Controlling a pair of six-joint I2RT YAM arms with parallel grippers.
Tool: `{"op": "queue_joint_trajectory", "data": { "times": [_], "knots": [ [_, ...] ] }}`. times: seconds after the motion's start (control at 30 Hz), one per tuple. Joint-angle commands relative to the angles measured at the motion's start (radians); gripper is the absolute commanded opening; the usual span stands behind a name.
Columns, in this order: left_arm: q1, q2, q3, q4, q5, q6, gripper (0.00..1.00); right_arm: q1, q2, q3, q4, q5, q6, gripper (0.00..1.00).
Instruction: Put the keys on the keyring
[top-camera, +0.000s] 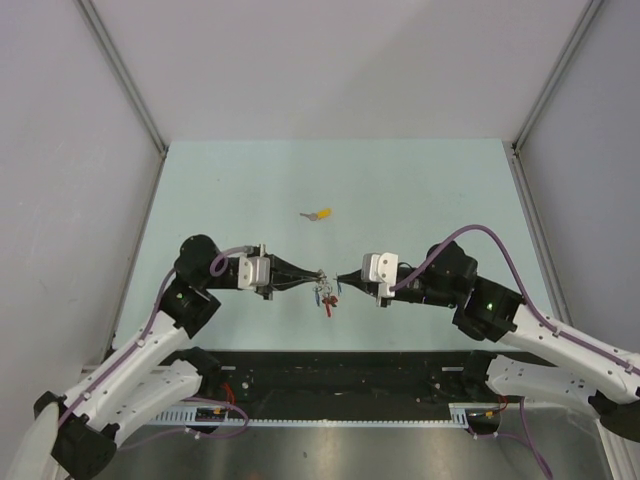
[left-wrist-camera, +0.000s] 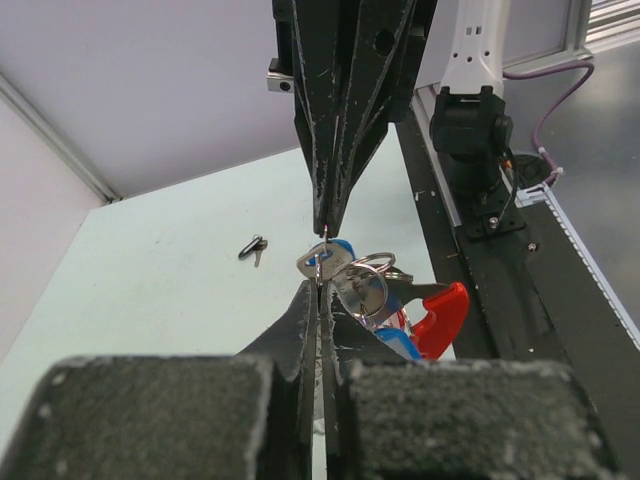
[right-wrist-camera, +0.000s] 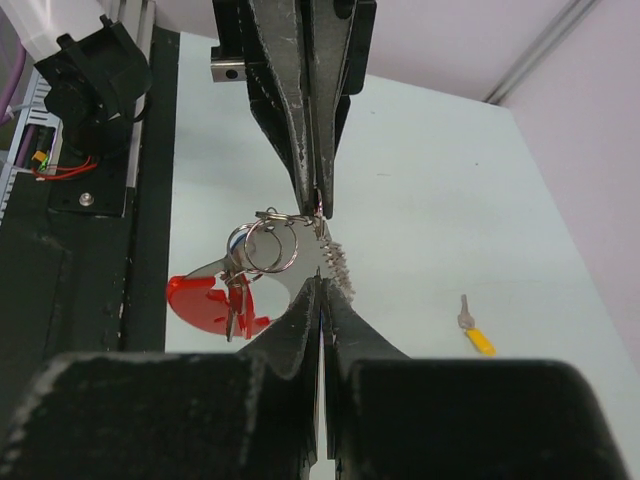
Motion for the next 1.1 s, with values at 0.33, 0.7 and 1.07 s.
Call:
{"op": "queue_joint_trajectory", "data": {
  "times": [0.33,0.7,1.07],
  "knots": [
    [0.005,0.072,-0.061,0.373,0.045,-0.297,0.00,0.032,-0.061,-0.024,0.096,0.107,0.029,0.00],
    [0.006,0.087,-0.085,0.442,0.005,-0.360,0.00,0.034,-0.084,-0.034,0.093,0.105,0.049,0.00],
    [0.006,0.094,-0.079,0.436,0.024,-0.357,0.00,0.034,-0.073,-0.041,0.122,0.066,0.055,0.00]
  ]
}}
